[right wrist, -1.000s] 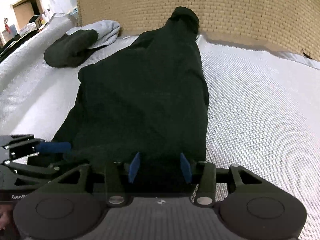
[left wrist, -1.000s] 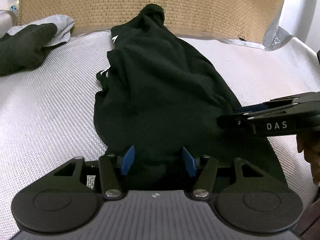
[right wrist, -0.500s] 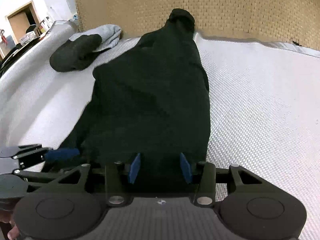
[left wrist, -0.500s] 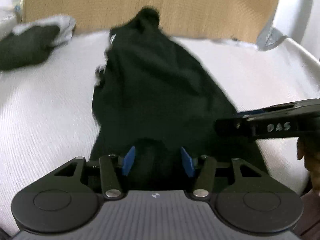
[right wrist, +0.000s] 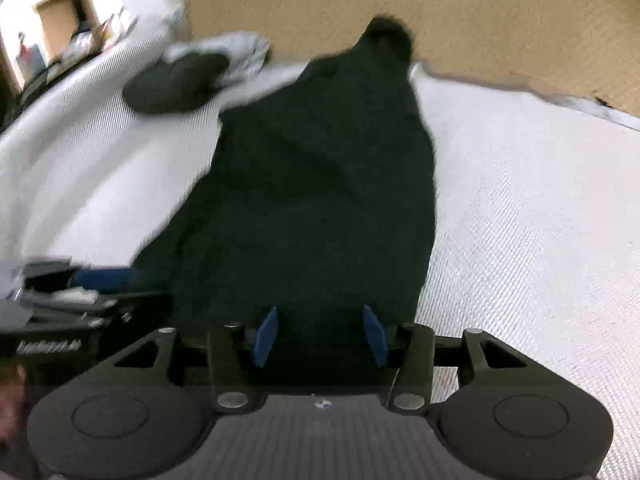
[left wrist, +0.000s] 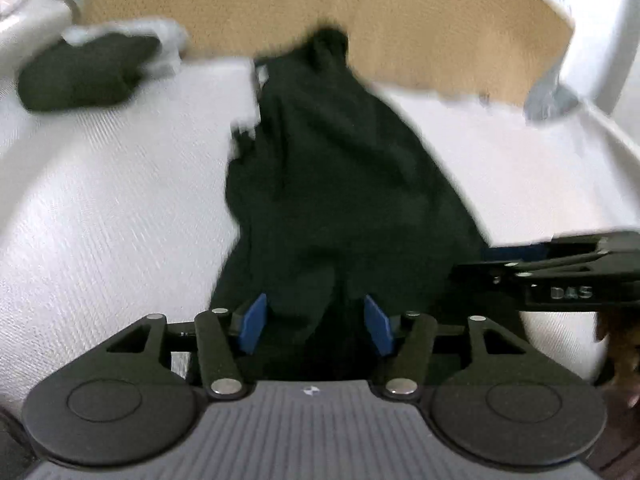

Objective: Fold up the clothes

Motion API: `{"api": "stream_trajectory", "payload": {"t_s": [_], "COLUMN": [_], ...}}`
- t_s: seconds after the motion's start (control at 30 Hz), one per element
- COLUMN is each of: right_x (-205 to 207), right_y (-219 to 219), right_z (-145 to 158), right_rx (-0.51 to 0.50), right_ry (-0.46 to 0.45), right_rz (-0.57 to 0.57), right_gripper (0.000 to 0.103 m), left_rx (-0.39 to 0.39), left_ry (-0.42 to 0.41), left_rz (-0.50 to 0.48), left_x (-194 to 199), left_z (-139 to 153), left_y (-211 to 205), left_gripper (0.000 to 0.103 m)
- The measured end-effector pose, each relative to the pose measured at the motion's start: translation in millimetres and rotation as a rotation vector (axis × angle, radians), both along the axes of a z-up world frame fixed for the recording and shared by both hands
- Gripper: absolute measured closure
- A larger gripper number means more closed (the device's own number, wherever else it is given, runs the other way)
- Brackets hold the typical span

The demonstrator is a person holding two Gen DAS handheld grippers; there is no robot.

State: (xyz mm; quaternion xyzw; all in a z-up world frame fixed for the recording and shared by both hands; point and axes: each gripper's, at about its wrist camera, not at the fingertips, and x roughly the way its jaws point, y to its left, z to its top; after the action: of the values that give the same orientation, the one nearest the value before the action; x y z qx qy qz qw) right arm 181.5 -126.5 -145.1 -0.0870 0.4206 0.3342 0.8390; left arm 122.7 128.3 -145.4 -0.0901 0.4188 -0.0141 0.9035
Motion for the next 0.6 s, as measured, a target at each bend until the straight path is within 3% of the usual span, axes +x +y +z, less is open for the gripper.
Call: {"api": "stream_trajectory", "payload": {"t_s": [0.07,0.3,0.43,0.5,0.6], "right_x": [-6,-32,-46,-46,-45], "right_y": [-1,-30,-33,-35,-39], "right_z": [-8,11,4,5,7], "right_rx": [-0.007,0.075,0.040,0.015,-0.021], "right_ry": [-0.032,0.054,0.073,0.083,0.098], "right_rz": [0.014,-0.017,0.028,-0.009,-0.067], "right_gripper": [0.051,0.051,0.050,0.050,0.038], "left_rx": [-0.013,-0.036,-0.031,-0.010,0.014], "left_ry": [-0.005,-0.016,-0.030,-0.030,-0.034], "left_rz": [0.001,-0.021,-0.013,-0.006,0.024], "left_x": [-4,-28,-38,-43,-45], "left_z": [2,15,13,11,6], "left_y": [3,11,7,4,6], "left_gripper": [0.045,0.039,0.036,0.036,0.036]}}
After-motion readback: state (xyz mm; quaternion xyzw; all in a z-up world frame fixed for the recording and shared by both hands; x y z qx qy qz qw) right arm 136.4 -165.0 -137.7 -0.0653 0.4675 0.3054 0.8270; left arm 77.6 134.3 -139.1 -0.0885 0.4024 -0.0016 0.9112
